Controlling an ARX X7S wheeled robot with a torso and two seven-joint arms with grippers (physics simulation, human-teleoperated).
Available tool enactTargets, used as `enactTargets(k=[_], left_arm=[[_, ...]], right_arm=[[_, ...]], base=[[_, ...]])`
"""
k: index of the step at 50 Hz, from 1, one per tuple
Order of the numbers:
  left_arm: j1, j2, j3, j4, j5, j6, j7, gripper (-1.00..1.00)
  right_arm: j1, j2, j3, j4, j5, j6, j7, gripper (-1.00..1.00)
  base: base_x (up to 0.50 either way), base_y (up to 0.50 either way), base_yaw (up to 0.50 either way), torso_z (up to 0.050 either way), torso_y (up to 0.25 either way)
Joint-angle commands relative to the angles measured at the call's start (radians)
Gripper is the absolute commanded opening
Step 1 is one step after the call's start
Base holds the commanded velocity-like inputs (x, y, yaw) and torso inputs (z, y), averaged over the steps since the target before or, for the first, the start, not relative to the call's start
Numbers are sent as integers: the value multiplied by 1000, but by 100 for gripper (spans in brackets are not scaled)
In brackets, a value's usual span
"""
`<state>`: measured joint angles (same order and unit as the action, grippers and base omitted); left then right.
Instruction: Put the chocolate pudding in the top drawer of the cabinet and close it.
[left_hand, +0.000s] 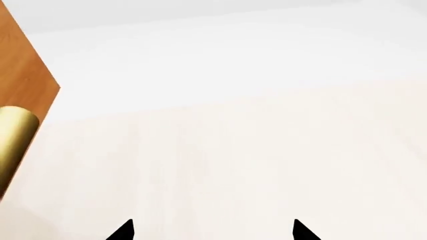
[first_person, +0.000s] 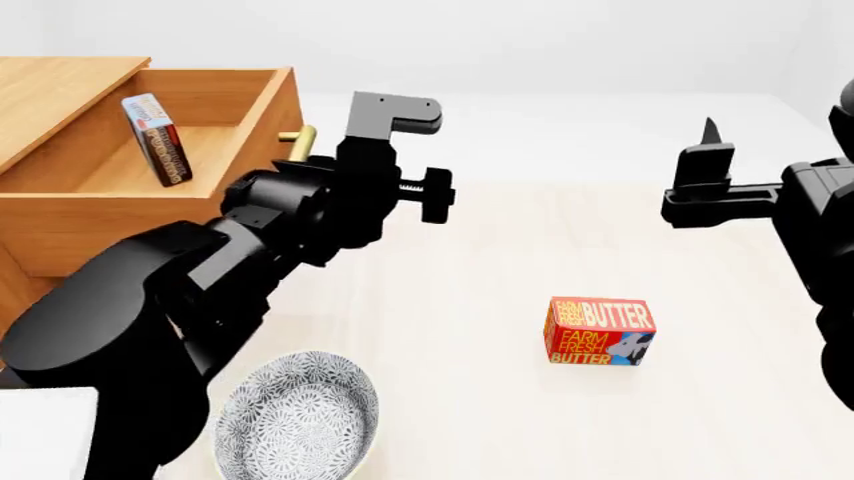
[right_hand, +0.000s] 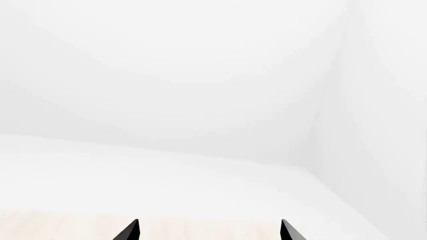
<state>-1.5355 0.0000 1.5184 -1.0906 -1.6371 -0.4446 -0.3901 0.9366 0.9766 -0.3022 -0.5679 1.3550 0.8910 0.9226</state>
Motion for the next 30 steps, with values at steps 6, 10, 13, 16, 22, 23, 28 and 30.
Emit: enactTargets(k=[6, 10, 13, 16, 22, 23, 28, 30], left_arm=[[8, 0, 75, -143, -79, 26, 42, 100], [7, 0, 80, -185, -86, 24, 56, 100], [7, 0, 85, -212, -93, 25, 66, 100], [6, -6, 109, -218, -123, 31, 64, 100], [-1, -34, 209, -218, -235, 53, 60, 100], [-2, -38, 231, -218, -259, 58, 60, 100], [-10, -54, 373, -218, -400, 86, 67, 100], [-15, -59, 443, -218, -467, 98, 72, 100]], right_arm=[[-15, -8, -7, 11, -18, -10, -7, 100], [-12, -13, -13, 11, -20, -7, -6, 100], [-8, -16, -14, 14, -21, -6, -7, 100], [-1, -18, -18, 12, -18, 1, -3, 100], [5, -23, -24, 14, -21, 5, -2, 100], [6, -24, -25, 14, -20, 6, -1, 100], [8, -29, -30, 14, -23, 8, -1, 100], [10, -30, -33, 15, -26, 9, -2, 100]], base=[[0, 0, 0, 0, 0], [0, 0, 0, 0, 0], [0, 0, 0, 0, 0], [0, 0, 0, 0, 0], [0, 0, 0, 0, 0], [0, 0, 0, 0, 0], [0, 0, 0, 0, 0], [0, 0, 0, 0, 0]])
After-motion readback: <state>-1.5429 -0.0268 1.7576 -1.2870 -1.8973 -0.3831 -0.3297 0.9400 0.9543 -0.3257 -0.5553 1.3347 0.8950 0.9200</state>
